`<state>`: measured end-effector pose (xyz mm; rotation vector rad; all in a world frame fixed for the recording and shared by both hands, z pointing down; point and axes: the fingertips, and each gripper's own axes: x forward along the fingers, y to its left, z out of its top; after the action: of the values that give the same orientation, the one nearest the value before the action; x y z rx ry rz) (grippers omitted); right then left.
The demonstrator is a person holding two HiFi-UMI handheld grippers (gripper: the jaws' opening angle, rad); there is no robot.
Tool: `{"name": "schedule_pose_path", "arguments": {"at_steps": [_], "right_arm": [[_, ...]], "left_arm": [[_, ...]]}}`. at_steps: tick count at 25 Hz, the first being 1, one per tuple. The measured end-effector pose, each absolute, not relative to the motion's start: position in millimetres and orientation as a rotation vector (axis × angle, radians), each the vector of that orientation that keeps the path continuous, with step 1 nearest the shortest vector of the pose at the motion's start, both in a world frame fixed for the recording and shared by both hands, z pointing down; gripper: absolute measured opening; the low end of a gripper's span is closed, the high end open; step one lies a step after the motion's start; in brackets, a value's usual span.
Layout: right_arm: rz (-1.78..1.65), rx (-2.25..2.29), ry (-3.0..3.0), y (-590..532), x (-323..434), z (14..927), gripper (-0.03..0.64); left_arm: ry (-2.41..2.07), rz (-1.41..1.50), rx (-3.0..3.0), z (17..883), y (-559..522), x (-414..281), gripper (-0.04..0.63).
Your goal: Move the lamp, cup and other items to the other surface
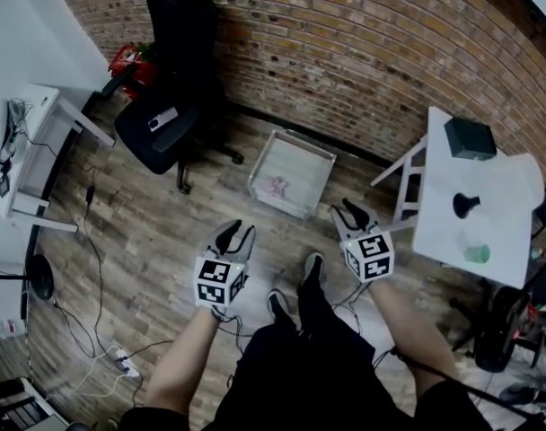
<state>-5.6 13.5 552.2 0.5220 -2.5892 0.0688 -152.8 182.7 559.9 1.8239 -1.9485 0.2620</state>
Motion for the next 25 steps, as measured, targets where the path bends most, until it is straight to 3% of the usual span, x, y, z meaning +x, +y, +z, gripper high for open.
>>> {"name": "schedule_pose_path", "arguments": {"at_steps": [17,25], "right_arm": [[0.262,0.051,-2.417,-57,-115,766,0.149],[0.206,-0.047,-2.361,-58,-160,849,0.199]], "left_arm": [[-1.914,0.407,1.565,668,83,-198,0.121],[-1.848,0.399,1.565,726,57,-204,0.121]]}}
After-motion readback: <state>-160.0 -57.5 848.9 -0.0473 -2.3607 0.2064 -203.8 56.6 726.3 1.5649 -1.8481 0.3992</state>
